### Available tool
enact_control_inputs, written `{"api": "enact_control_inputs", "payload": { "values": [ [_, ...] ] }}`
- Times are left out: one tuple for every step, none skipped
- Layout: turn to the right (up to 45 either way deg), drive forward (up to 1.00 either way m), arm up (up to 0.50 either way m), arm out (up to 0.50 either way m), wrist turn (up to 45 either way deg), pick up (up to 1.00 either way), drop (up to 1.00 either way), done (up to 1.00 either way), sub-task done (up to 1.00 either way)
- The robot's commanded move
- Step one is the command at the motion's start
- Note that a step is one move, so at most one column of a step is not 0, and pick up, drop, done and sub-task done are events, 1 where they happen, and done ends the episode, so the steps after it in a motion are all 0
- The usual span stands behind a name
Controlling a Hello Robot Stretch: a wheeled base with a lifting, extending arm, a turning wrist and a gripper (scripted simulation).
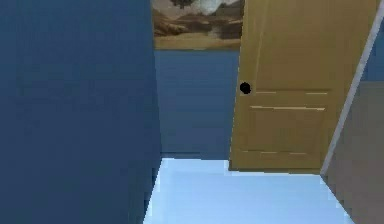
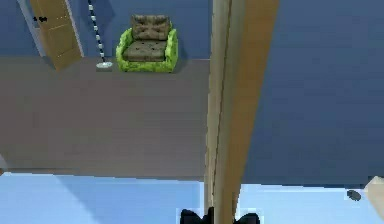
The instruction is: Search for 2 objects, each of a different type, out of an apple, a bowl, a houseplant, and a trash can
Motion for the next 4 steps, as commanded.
{"api": "enact_control_inputs", "payload": {
  "values": [
    [45.0, 0.0, 0.0, 0.0, 0.0, 0.0, 0.0, 0.0, 0.0],
    [3.0, 0.0, 0.0, 0.0, 0.0, 0.0, 0.0, 0.0, 0.0],
    [-42.0, 0.0, 0.0, 0.0, 0.0, 0.0, 0.0, 0.0, 0.0],
    [0.0, 0.3, 0.0, 0.0, 0.0, 0.0, 0.0, 0.0, 0.0]
  ]
}}
